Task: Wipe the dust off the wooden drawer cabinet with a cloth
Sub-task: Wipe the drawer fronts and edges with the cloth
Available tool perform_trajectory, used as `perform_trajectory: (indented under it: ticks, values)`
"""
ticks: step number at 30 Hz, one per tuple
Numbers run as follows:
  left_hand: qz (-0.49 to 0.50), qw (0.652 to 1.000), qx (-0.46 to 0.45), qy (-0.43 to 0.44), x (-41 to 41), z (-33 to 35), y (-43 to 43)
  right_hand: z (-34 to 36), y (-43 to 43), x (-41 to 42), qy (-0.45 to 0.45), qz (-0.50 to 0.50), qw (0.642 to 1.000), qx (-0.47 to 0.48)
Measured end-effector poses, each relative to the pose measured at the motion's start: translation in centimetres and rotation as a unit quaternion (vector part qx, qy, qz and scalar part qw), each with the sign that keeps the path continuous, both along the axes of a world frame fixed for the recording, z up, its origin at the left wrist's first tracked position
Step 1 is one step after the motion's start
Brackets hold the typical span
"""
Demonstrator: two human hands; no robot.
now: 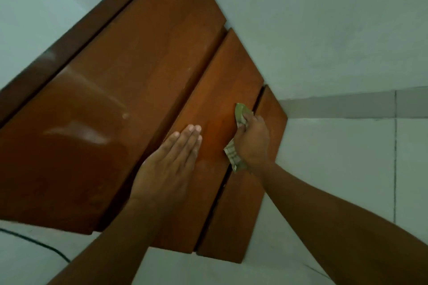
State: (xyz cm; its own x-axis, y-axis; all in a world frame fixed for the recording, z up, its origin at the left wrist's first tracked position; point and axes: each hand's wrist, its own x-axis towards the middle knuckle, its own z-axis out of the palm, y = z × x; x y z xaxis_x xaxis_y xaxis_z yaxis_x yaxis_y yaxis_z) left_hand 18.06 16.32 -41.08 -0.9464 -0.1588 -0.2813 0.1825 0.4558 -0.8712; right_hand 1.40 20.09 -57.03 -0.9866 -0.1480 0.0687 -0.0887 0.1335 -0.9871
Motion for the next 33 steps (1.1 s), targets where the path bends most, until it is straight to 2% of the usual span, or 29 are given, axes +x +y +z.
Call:
perform_trajectory:
  ticks: [2,4,7,14,20,22,28,33]
  values:
    - [0.016,0.999,0.036,0.019,2.5,-1.5,-0.2,0.1,0.7,0.1,-0.064,0.027,0.998,0.007]
    - [0.025,0.991,0.112,0.073,4.8,-3.4,-0.5,0.8,1.2,1.5,-0.070,0.033,0.997,0.001]
    - [0.031,0.968,0.214,0.127,7.8,-6.1,0.1,1.5,1.9,4.8,-0.039,0.044,0.998,-0.006]
    - [0.090,0.923,0.303,0.220,12.2,-12.5,2.8,-1.0,4.5,10.6,0.061,0.143,0.984,0.083]
    - [0.138,0.849,0.413,0.299,14.2,-17.5,4.9,-2.1,6.7,11.0,0.149,0.211,0.959,0.117]
    - [0.156,0.827,0.428,0.329,14.5,-18.6,5.6,-2.2,7.3,10.8,0.162,0.211,0.956,0.120]
    - [0.166,0.812,0.392,0.399,14.5,-20.0,5.4,-3.5,7.2,11.0,0.201,0.233,0.942,0.136]
    - [0.176,0.790,0.399,0.430,13.6,-20.3,6.1,-3.9,6.9,11.7,0.209,0.244,0.937,0.134]
